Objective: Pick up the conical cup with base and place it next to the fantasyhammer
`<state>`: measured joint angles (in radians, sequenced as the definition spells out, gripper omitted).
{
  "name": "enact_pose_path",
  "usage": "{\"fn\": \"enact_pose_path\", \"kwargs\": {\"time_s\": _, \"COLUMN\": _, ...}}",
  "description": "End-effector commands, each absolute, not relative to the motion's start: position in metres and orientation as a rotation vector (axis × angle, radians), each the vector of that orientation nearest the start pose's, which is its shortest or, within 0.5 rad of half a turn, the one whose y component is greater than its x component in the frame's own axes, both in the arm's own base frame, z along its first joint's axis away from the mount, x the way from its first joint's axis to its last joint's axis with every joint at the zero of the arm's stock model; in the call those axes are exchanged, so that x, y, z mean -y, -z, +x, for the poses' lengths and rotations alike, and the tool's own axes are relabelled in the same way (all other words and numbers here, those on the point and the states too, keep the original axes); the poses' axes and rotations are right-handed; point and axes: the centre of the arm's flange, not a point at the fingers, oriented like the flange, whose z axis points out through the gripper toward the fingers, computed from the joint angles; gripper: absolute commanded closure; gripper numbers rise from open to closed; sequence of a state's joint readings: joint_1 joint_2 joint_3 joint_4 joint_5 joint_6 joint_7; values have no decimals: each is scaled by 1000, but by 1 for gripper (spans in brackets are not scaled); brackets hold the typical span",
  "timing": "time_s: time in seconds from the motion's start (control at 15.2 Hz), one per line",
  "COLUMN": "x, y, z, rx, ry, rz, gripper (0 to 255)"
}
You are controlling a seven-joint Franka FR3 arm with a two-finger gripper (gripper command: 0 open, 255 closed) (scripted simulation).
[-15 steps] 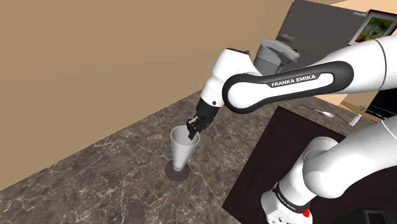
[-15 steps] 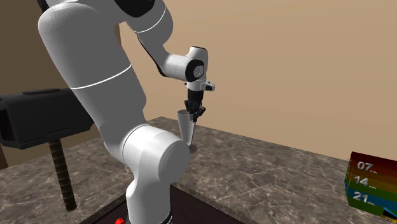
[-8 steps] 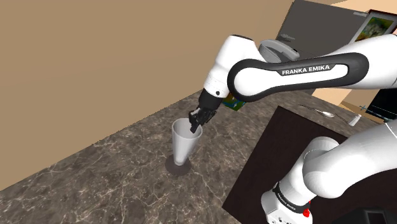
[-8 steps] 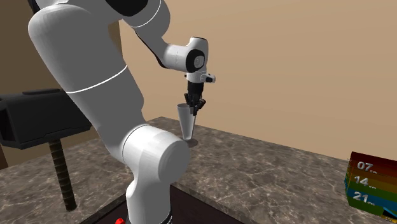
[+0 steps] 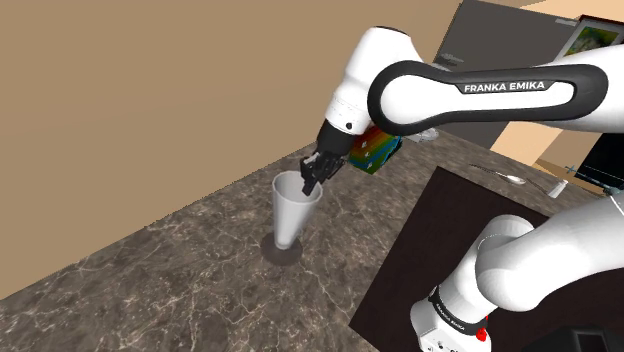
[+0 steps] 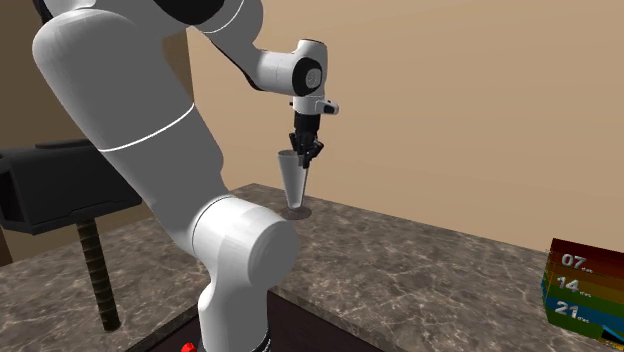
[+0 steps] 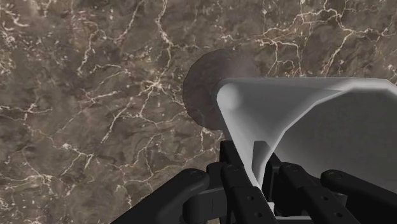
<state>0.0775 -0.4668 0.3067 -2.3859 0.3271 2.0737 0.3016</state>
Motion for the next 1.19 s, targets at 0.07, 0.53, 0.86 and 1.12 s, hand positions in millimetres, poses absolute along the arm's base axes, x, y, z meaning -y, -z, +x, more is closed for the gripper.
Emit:
{"fn": "enact_pose_path", "kwargs": {"time_s": 0.07, "x": -185, "y": -513, "z": 389, "rx": -113, "ry": 124, "rz": -2938, "gripper": 255}}
{"fn": "enact_pose_path", "kwargs": {"time_s": 0.53, "x": -185, "y": -550, "z": 389, "rx": -113, "ry": 124, "rz": -2938, "gripper": 255}}
{"fn": "enact_pose_path", "kwargs": {"time_s": 0.86, "x": -185, "y": -577, "z": 389, "rx": -113, "ry": 124, "rz": -2938, "gripper": 255}}
{"fn": "enact_pose_path", "kwargs": {"time_s": 1.12, "x": -185, "y": -598, "z": 389, "rx": -113, "ry": 124, "rz": -2938, "gripper": 255}}
